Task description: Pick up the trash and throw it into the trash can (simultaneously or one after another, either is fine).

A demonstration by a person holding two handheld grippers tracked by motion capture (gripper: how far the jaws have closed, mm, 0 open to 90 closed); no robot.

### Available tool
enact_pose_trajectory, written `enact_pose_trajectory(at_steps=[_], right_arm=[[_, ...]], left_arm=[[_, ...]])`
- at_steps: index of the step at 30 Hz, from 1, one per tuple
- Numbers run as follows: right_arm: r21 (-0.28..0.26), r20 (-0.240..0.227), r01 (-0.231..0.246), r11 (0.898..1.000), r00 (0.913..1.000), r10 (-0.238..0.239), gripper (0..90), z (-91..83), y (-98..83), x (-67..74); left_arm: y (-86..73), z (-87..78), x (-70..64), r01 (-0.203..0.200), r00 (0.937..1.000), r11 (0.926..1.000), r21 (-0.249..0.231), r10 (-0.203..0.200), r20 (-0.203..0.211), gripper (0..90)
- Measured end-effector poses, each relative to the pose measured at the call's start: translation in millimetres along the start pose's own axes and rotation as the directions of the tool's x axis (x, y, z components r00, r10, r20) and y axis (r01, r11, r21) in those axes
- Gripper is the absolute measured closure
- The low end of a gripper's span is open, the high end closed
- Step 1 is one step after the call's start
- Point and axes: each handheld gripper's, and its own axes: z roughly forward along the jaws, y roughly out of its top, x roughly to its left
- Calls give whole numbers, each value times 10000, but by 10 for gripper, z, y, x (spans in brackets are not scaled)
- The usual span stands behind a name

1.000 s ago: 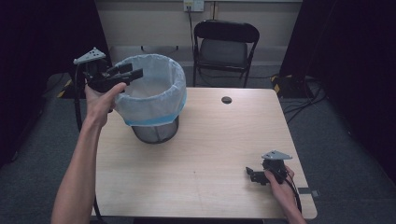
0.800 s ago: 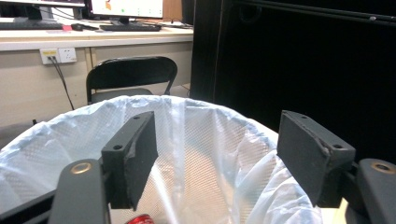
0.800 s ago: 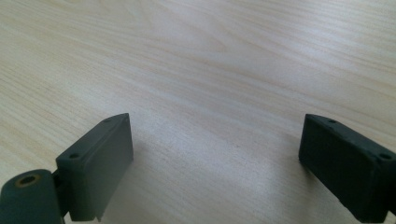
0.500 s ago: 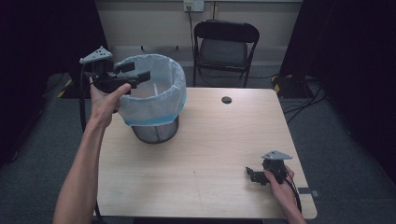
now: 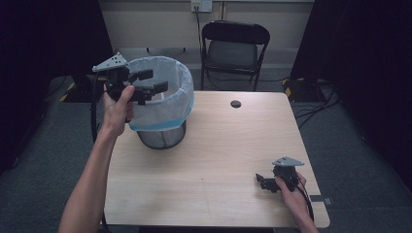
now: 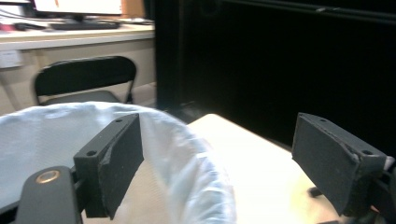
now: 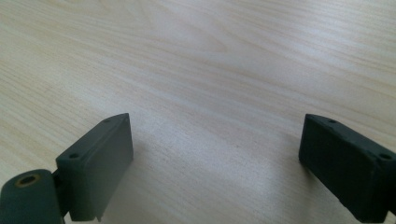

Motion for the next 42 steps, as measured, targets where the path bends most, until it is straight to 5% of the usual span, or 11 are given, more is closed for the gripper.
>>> enact_pose_trajectory(at_steps=[9, 39, 42], right_arm=[[-4, 2, 7, 10000, 10000, -7, 92, 0, 0, -1], [-10, -4, 13, 10000, 10000, -13, 92, 1, 0, 0], [-4, 2, 5, 10000, 10000, -5, 92, 0, 0, 0]], left_arm=[[-77, 100, -192, -503, 9984, 9979, 417, 493, 259, 174], [-547, 311, -732, -858, 9862, 9928, 833, 727, 1487, 206], [-596, 309, -783, -1024, 9865, 9906, 907, 894, 1373, 206]])
